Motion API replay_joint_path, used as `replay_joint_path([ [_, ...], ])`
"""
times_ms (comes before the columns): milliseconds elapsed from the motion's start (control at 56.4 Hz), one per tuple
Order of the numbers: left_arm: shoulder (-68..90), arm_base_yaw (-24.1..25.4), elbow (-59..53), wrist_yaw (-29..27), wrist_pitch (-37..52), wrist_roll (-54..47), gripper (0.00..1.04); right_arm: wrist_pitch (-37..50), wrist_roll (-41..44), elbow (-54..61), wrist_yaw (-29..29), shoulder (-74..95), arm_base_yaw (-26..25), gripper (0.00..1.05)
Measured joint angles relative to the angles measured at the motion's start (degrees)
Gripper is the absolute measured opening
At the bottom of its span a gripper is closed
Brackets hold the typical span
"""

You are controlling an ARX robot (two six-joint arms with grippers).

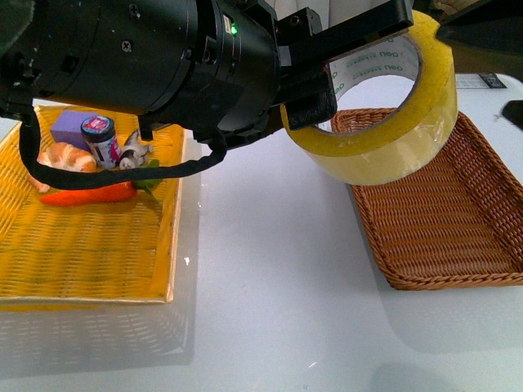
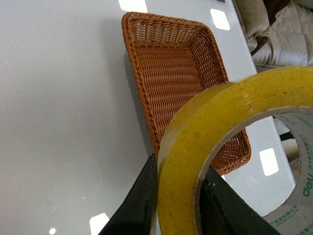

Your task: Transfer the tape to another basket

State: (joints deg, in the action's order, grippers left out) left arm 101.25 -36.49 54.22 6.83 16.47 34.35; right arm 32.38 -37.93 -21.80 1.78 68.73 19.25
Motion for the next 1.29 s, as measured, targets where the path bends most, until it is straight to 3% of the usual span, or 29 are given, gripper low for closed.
replay_joint_path([
  [425, 0.0, 0.0, 0.0, 0.59, -0.04, 0.0, 0.15, 8.22, -4.7, -1.66, 1.77, 10.08, 0.09, 0.96],
  [709, 0.0, 0.02, 0.0, 0.81, 0.04, 0.09, 0.15, 10.38, -6.56, -2.03, 2.51, 11.19, 0.48, 0.52],
  [815, 0.0, 0.09, 0.0, 0.9, 0.48, 0.52, 0.16, 11.1, -6.45, -2.03, 2.75, 11.3, 0.55, 0.48],
  [1294, -2.25, 0.61, -0.74, 2.43, 2.14, 0.72, 0.9, 12.68, -8.9, -1.97, 2.32, 12.28, 0.17, 0.47],
])
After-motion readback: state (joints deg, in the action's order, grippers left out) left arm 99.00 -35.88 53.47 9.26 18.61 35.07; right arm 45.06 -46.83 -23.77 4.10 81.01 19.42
